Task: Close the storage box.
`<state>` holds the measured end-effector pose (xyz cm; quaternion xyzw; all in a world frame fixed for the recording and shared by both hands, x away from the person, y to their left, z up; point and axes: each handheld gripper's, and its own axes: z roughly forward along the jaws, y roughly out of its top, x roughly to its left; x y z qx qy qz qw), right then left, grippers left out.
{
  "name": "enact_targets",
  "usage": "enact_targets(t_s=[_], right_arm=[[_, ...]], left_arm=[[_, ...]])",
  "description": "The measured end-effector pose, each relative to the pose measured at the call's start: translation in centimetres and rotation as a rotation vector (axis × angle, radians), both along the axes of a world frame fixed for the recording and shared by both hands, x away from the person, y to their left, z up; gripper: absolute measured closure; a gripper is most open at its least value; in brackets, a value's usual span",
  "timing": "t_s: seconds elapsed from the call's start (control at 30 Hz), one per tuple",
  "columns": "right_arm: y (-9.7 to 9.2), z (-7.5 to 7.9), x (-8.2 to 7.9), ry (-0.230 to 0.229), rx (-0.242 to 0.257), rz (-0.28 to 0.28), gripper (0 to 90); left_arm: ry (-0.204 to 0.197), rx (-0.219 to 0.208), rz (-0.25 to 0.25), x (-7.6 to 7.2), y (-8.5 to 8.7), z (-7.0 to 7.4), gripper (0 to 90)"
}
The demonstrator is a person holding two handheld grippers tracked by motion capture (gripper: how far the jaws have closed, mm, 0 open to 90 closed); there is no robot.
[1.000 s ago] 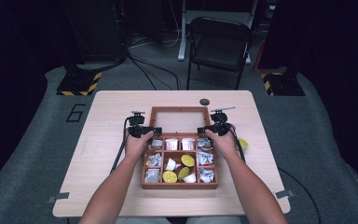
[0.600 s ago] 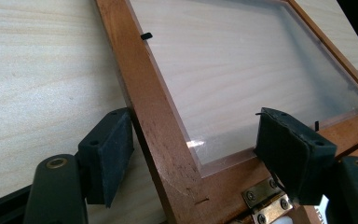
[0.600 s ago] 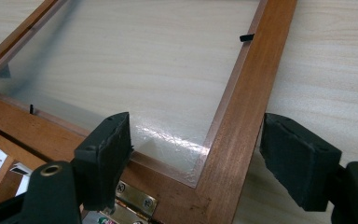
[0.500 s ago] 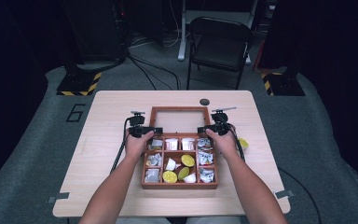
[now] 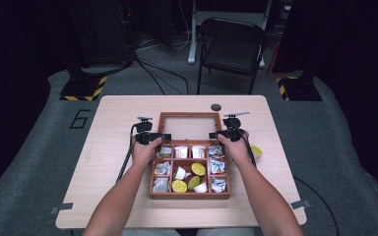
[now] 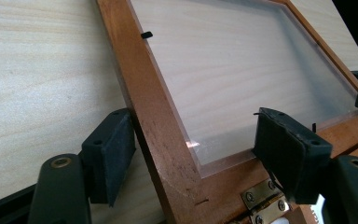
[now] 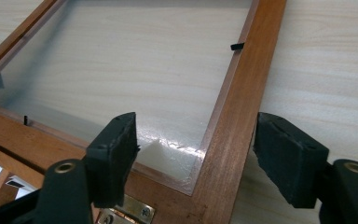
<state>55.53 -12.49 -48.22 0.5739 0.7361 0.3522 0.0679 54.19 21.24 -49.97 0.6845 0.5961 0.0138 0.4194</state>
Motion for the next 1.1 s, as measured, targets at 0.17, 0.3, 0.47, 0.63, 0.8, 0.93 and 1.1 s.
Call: enact_targets(t_s=[0.17, 0.3, 0.47, 0.63, 0.8, 0.93, 1.1], right_arm=[[-0.34, 0.03, 0.07, 0.008, 0.024, -0.015, 34.6], [-0.50, -0.18, 0.23, 0.019, 0.032, -0.005, 33.0], [-0.54, -0.68, 0.44, 0.067, 0.088, -0.028, 29.5], [-0.39, -0.82, 0.51, 0.070, 0.104, -0.031, 28.6], [-0.36, -0.74, 0.48, 0.075, 0.100, -0.031, 28.6], [-0.35, -0.57, 0.43, 0.051, 0.084, -0.021, 28.7], [-0.40, -0.02, 0.27, 0.021, 0.063, -0.017, 32.9]], left_arm=[[-0.004, 0.001, 0.000, -0.01, -0.01, 0.00, 29.6], [-0.005, 0.000, 0.003, 0.02, -0.02, -0.03, 29.7], [-0.003, 0.002, -0.003, 0.03, -0.03, -0.13, 28.9], [-0.003, 0.007, -0.010, 0.08, -0.09, -0.17, 27.2], [0.008, -0.009, -0.011, 0.15, -0.04, -0.28, 27.1], [0.002, -0.010, -0.008, 0.13, -0.03, -0.20, 27.4], [-0.026, 0.001, 0.001, -0.01, -0.04, 0.23, 31.3]])
